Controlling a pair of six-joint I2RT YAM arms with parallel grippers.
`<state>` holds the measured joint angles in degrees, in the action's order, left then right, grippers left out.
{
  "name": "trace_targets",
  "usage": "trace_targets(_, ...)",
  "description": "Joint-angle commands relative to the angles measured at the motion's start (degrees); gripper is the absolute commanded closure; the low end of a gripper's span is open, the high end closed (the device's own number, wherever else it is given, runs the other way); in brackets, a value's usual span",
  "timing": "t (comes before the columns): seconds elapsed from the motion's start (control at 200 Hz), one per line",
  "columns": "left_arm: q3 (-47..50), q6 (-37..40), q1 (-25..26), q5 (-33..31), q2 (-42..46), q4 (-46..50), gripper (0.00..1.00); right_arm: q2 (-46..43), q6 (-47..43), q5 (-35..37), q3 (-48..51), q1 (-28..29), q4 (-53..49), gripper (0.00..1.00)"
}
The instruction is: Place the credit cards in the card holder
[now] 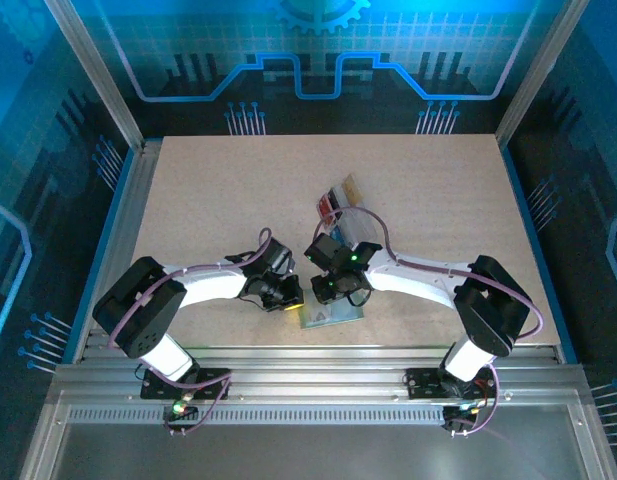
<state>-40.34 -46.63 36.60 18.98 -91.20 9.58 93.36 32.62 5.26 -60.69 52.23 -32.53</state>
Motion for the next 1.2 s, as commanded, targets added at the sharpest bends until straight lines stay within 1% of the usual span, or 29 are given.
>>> trace_targets(0.0, 1.05, -0.31, 0.45, 0.18, -1.53, -0.25, 0.91, -1.26, 0.50, -2.98, 1.09, 0.36, 0.71, 0.73)
trace_targets(0.08, 1.05, -0.38, 0.42, 0.20, -1.69, -0.27, 0.91, -1.30, 0.85, -4.45, 1.51, 0.41, 1.47, 0.68)
trace_targets(0.245, 0.95, -0.50, 0.40, 0.59, -1.10, -0.09, 0.91, -0.73, 1.33, -7.40, 2.61, 0.19, 3.88, 0.66)
trace_targets(0.37, 1.02, -1.12, -0.26, 2.41, 0.17, -0.74, 0.91, -0.46, 2.07, -11.03, 3.41, 0.13, 7.35, 0.63)
trace_targets(0.475, 1.96, -1.85, -2.36, 4.32, 2.61, -1.41, 0.91, -0.07, 3.00, -13.21, 3.89, 0.14, 9.89, 0.60)
trace_targets(0.615, 3.47, -1.80, -6.24, 6.18, 8.31, 0.02, 0.87, 1.41, 3.50, -14.12, 3.99, 0.07, 11.71, 0.59)
trace_targets(0.755, 3.94, -0.45, -9.45, 6.43, 14.31, 4.48, 0.83, 2.10, 2.88, -14.70, 3.25, 0.01, 12.23, 0.58)
trace_targets(0.82, 4.04, 0.20, -10.85, 5.95, 17.02, 6.46, 0.80, 0.50, 1.60, -11.33, 1.63, -0.05, 9.46, 0.58)
trace_targets(0.881, 3.51, 1.34, -11.43, 5.12, 18.60, 8.35, 0.77, -2.48, 0.04, -5.38, -0.15, -0.75, 5.73, 0.56)
trace_targets(0.951, 2.15, 2.95, -11.37, 4.35, 18.82, 10.19, 0.73, -5.48, -1.05, 2.80, -3.04, -3.14, -0.35, 0.47)
trace_targets(0.996, 1.48, 3.54, -11.37, 4.14, 18.43, 10.46, 0.71, -5.78, -1.77, 7.88, -5.67, -5.49, -5.23, 0.44)
trace_targets(1.036, 1.08, 3.74, -11.34, 4.13, 17.96, 10.17, 0.69, -4.97, -2.46, 12.33, -8.75, -7.64, -9.56, 0.44)
trace_targets(1.081, 0.60, 3.67, -11.29, 4.13, 17.31, 9.61, 0.67, -3.58, -3.71, 15.70, -11.87, -9.81, -13.24, 0.45)
trace_targets(1.136, -0.05, 3.48, -11.24, 4.43, 16.23, 8.78, 0.67, -2.28, -5.64, 19.56, -14.28, -11.66, -14.95, 0.46)
trace_targets(1.196, -0.80, 3.14, -11.21, 4.98, 15.09, 7.83, 0.67, -0.30, -7.39, 21.14, -17.10, -13.73, -16.66, 0.49)
